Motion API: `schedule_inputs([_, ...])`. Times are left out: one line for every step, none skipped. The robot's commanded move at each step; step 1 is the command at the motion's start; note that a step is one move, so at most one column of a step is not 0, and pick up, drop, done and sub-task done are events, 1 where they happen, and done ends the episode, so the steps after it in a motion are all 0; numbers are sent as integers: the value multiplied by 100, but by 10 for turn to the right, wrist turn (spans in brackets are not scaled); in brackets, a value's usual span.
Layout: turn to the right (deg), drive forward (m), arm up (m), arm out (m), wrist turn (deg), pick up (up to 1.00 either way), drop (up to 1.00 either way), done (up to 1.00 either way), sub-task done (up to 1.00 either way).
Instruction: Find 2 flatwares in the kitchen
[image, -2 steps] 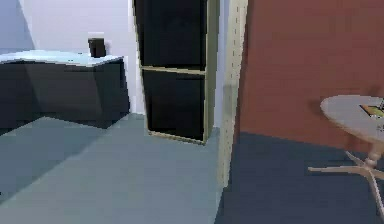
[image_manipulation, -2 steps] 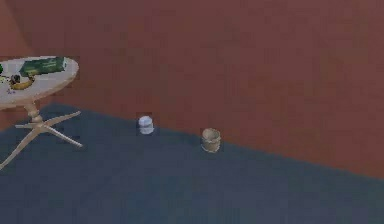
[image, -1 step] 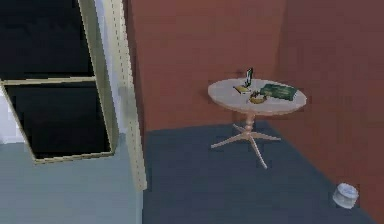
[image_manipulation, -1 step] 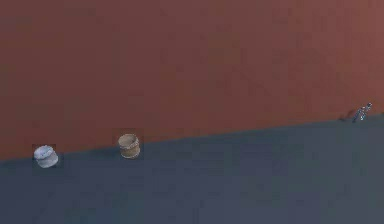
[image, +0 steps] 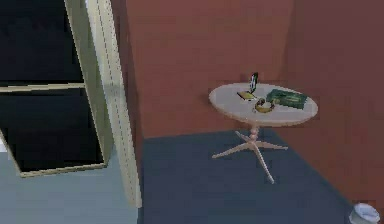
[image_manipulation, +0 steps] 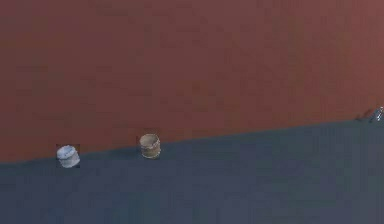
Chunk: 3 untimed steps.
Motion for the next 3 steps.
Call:
schedule_inputs([-450, 0, 0, 0, 0, 0, 0, 0, 0])
schedule_inputs([-450, 0, 0, 0, 0, 0, 0, 0, 0])
schedule_inputs([-150, 0, 0, 0, 0, 0, 0, 0, 0])
